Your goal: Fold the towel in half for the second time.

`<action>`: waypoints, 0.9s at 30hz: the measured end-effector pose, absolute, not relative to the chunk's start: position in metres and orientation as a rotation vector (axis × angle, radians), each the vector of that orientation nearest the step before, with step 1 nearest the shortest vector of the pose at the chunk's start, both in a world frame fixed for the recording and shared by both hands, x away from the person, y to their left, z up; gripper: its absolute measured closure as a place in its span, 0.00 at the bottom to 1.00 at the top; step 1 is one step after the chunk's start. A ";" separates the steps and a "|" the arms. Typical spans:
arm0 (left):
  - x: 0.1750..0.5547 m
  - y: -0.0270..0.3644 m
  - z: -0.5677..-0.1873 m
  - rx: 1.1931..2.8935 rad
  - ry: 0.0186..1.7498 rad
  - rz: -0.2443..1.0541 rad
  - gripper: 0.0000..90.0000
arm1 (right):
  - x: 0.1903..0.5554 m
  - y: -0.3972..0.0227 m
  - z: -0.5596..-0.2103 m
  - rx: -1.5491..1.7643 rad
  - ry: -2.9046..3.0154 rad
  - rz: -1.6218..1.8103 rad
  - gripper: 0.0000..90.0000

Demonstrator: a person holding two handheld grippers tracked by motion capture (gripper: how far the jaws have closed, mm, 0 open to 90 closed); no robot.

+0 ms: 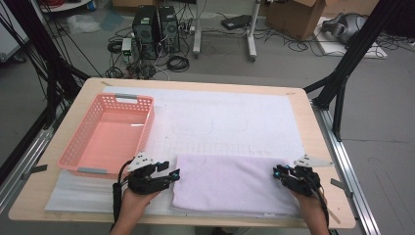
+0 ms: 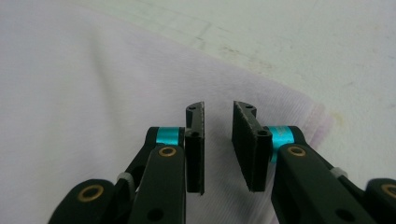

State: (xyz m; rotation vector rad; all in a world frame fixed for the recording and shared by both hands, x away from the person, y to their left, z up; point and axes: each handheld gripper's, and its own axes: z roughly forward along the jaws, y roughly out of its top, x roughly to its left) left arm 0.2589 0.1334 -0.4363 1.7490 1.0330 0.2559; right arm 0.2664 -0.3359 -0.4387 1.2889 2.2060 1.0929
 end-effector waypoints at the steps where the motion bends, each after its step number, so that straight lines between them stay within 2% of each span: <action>1: 0.263 0.133 -0.437 1.751 1.037 0.252 0.48 | 0.272 -0.335 -0.442 1.287 2.201 1.026 0.86; 5: 0.281 0.128 -0.440 1.777 1.048 0.243 0.51 | 0.278 -0.346 -0.440 1.286 2.109 0.851 0.89; 6: 0.286 0.125 -0.442 1.787 1.056 0.248 0.51 | 0.278 -0.351 -0.438 1.319 2.105 0.870 0.86; 7: 0.291 0.123 -0.444 1.800 1.071 0.257 0.49 | 0.278 -0.356 -0.437 1.351 2.095 0.911 0.79; 8: 0.295 0.122 -0.445 1.807 1.091 0.264 0.48 | 0.277 -0.362 -0.435 1.375 2.070 0.944 0.77; 12: 0.305 0.117 -0.450 1.833 1.129 0.263 0.46 | 0.276 -0.379 -0.432 1.458 2.034 1.144 0.55; 16: 0.309 0.112 -0.453 1.859 1.128 0.238 0.43 | 0.283 -0.377 -0.443 1.486 2.073 1.156 0.50; 19: 0.309 0.110 -0.453 1.872 1.103 0.238 0.50 | 0.288 -0.369 -0.450 1.466 2.129 1.130 0.50; 22: 0.309 0.107 -0.454 1.887 1.088 0.222 0.75 | 0.290 -0.362 -0.450 1.442 2.144 1.123 0.61; 23: 0.310 0.108 -0.454 1.866 1.110 0.193 0.83 | 0.291 -0.361 -0.450 1.439 2.151 1.137 0.76; 24: 0.311 0.108 -0.454 1.848 1.125 0.190 0.86 | 0.292 -0.360 -0.449 1.421 2.181 1.162 0.85; 27: 0.314 0.111 -0.452 1.789 1.139 0.222 0.89 | 0.293 -0.359 -0.445 1.411 2.158 1.147 0.89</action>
